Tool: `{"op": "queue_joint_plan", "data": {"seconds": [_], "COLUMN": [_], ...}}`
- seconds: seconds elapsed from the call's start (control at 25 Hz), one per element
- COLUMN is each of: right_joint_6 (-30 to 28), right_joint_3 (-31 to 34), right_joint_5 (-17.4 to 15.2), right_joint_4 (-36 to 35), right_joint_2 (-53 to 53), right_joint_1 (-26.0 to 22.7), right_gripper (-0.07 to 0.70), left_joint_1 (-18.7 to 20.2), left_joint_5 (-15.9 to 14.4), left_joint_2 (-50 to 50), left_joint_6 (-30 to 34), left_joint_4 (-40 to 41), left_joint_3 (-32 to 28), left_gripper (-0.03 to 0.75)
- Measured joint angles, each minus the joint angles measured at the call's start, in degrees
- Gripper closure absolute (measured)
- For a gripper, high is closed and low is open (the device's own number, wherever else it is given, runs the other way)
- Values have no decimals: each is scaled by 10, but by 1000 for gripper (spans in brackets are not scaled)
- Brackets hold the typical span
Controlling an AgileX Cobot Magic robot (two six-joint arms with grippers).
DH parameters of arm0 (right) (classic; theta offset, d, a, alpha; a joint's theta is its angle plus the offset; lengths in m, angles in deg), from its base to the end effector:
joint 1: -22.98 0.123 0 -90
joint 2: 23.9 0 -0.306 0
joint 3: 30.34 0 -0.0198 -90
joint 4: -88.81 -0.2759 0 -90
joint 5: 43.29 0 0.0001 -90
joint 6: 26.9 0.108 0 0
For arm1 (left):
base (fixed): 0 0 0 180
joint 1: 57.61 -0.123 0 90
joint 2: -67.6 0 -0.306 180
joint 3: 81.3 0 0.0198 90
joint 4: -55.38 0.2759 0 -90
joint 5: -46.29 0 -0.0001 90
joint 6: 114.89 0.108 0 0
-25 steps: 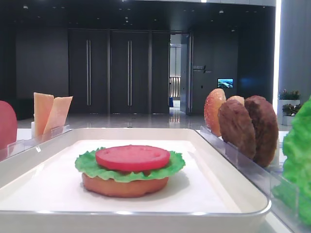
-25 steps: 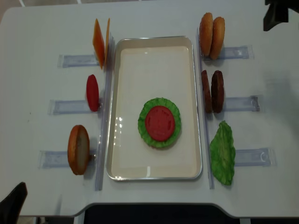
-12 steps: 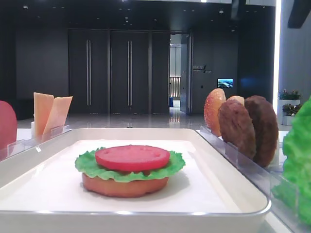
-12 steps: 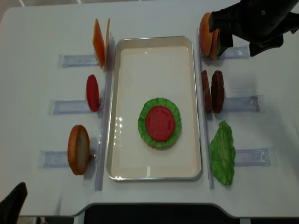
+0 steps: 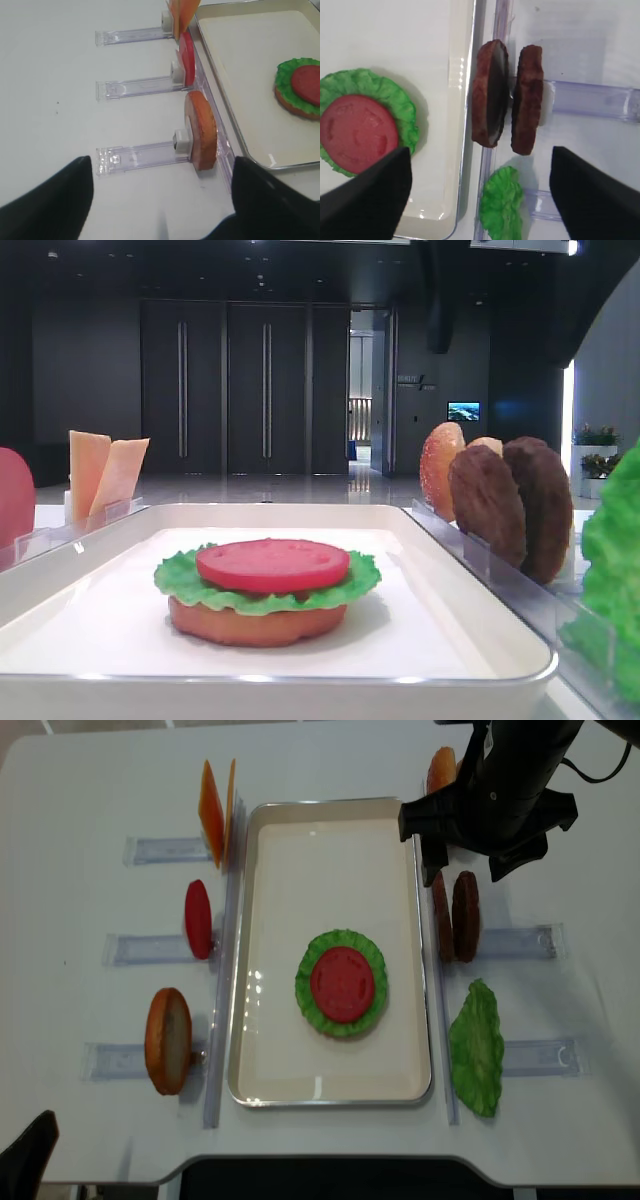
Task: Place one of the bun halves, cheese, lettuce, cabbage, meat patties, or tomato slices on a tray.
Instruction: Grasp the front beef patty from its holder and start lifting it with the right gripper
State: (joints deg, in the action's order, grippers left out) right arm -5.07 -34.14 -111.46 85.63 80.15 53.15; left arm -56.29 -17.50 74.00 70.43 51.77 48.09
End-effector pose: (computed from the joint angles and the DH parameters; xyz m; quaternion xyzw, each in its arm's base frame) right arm 0.3179 0.1912 0.2846 -0.0647 0.9924 0.0682 0.0789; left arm 0.0090 -0.0063 0.2687 0.0522 0.8675 -0.0142 0.4945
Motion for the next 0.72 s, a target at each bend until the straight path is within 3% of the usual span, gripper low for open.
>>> {"op": "queue_joint_plan", "data": {"seconds": [0.44, 0.72], "right_joint_6": [2, 2], "right_joint_3": [-1, -1], "right_joint_5": [39, 43], "right_joint_4": [-13, -24], "right_joint_2": [39, 62], "right_joint_1": [0, 0], "right_gripper": [92, 92], "left_joint_1": [0, 0], "left_joint_5": [0, 0], "left_joint_2": [0, 0], "left_joint_6": [0, 0], "left_joint_4": [0, 0], "left_joint_3": [0, 0], "left_gripper": [55, 55]}}
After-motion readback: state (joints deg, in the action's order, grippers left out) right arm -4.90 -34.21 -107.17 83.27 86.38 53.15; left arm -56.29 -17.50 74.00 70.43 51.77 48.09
